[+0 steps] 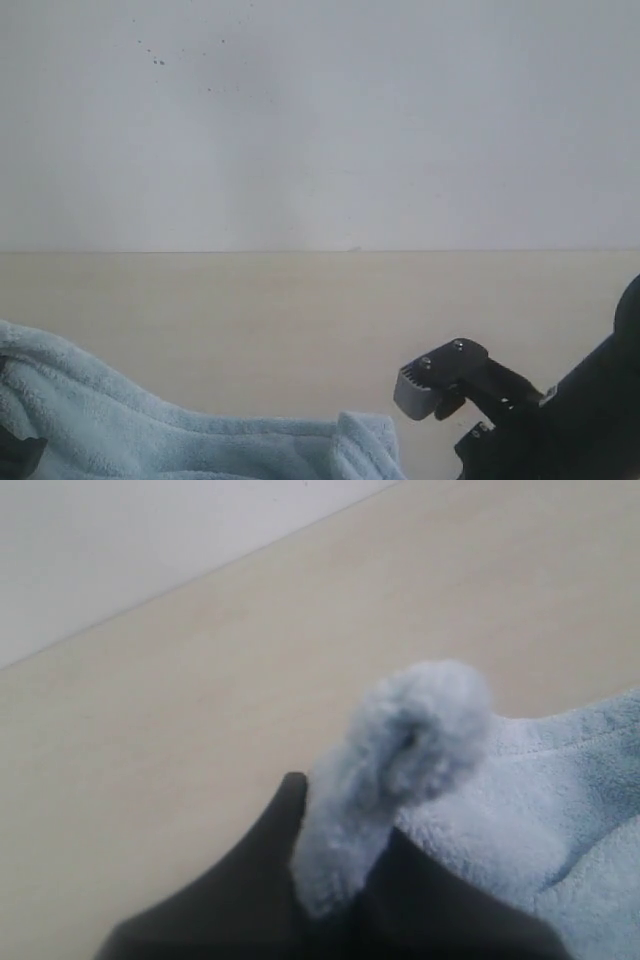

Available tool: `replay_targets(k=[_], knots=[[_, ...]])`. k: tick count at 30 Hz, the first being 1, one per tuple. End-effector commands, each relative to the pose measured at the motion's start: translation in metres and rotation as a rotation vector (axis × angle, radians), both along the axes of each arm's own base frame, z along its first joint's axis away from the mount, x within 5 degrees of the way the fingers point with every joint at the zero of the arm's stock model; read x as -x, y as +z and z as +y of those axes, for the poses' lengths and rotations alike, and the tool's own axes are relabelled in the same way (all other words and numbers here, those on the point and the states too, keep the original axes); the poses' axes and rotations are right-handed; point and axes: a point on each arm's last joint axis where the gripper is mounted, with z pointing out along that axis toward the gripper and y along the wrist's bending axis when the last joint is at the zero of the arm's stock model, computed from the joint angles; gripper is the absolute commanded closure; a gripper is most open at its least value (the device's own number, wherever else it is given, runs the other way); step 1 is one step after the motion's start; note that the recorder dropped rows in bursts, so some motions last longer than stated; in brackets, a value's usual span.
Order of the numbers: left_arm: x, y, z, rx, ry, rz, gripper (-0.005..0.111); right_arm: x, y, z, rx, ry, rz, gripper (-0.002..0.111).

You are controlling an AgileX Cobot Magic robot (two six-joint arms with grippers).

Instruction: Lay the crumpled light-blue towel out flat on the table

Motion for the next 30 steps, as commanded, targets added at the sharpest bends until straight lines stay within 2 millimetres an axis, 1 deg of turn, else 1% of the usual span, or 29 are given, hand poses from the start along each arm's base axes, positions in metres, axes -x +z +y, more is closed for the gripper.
replay_targets(k=[1,8,12,15,17,20,24,30], knots=[[0.0,-0.002,-0.001,-0.003,-0.009,0.008,0.102,0.014,0.003,0.014,-0.017,0.095,0.002,0.108],[0.0,-0.002,0.0,-0.006,-0.007,0.009,0.102,0.047,0.003,0.052,-0.026,0.219,-0.043,0.108],[0.001,-0.003,0.0,-0.008,-0.007,0.01,0.102,0.062,0.003,0.062,-0.028,0.261,-0.031,0.108],[0.001,-0.003,0.0,-0.008,-0.007,0.01,0.102,0.064,0.003,0.064,-0.024,0.268,-0.036,0.108],[0.001,-0.003,0.0,-0.008,-0.007,0.01,0.102,0.06,0.002,0.063,0.0,0.262,-0.08,0.108],[0.001,-0.003,0.0,-0.008,-0.007,0.01,0.102,0.046,0.003,0.055,0.052,0.196,-0.165,0.108],[0.001,-0.003,0.0,-0.007,-0.009,0.011,0.102,0.026,0.01,0.035,0.096,0.093,-0.229,0.108],[0.001,-0.003,0.0,-0.007,-0.009,0.011,0.102,-0.001,0.029,0.004,0.063,-0.069,-0.336,0.108]])
